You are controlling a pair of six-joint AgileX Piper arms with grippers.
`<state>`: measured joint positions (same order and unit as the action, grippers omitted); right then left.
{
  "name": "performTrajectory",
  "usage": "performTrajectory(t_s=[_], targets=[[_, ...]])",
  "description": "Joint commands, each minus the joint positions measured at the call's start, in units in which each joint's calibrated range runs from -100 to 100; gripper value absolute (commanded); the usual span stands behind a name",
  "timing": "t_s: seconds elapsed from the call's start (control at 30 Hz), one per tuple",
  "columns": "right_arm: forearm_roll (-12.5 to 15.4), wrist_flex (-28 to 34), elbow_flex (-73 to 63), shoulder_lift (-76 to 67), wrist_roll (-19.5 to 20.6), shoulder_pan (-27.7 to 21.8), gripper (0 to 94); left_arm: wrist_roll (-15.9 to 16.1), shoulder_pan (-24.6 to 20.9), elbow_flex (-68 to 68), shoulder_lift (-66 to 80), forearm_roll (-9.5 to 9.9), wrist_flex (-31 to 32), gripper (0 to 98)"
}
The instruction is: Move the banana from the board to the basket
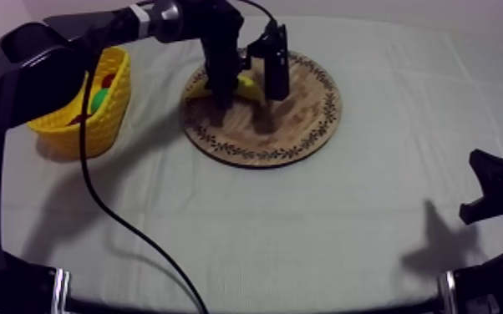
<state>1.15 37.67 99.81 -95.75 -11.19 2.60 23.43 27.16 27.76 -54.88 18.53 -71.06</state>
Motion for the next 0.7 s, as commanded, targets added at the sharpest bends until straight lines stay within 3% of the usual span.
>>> performTrajectory(t_s=[0.0, 0.33, 0.67], targets=[[0.0, -0.01, -0.03, 0.0, -0.01, 0.0, 0.3, 0.15, -0.01, 0.08, 0.03, -0.08, -0.08, 26.2], [0.0, -0.01, -0.03, 0.0, -0.01, 0.0, 0.3, -0.38, -0.08, -0.2, 1.32, -0.47, -0.33, 22.6], [0.0, -0.01, -0.03, 0.0, -0.04, 0.0, 0.3, -1.59, -0.21, -5.85, 15.26, -2.71, -3.42, 23.4]])
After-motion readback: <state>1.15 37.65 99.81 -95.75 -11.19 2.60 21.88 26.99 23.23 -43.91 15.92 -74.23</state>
